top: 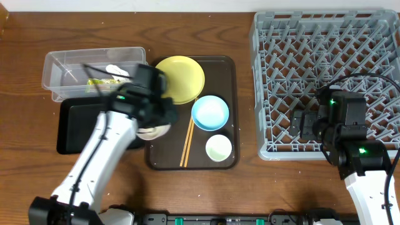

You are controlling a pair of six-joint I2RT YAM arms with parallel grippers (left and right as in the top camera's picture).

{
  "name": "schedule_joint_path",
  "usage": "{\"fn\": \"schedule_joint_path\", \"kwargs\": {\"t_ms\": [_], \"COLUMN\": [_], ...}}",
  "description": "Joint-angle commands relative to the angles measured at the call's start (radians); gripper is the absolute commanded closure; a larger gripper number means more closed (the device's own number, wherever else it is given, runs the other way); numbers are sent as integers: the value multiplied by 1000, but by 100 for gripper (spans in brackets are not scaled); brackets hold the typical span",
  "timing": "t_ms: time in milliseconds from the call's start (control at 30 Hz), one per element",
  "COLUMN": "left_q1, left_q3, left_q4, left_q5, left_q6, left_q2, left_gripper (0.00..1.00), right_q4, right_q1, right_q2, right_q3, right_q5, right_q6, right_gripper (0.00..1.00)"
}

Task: Sort waste into correct bins and load items into the dishwasher rack
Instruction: 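Tip the white bowl over the black tray to pour out rice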

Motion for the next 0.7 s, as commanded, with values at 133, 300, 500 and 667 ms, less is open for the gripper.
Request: {"fn": "schedule_joint_path", "kwargs": {"t_ms": [133, 300, 500, 667], "left_q1": [332, 516, 684, 768], "left_q3": [8, -5, -6, -6], "left_q4": [-16, -27, -83, -83], "left_q5": [453, 731, 917, 1080], "left_q6": [269, 389, 487, 510], "left_q2": [29, 90, 214, 335], "left_gripper": [94, 94, 94, 94], "right_q4": [0, 1, -1, 3], "right_q1": [-23, -23, -23, -23], "right_q2": [-2, -2, -2, -2], "right_q3": [19, 19, 19, 19], "right_q5": [-1, -1, -1, -1], "right_q6": [-10, -10, -10, -15], "right_gripper": [1, 1, 1, 1]}}
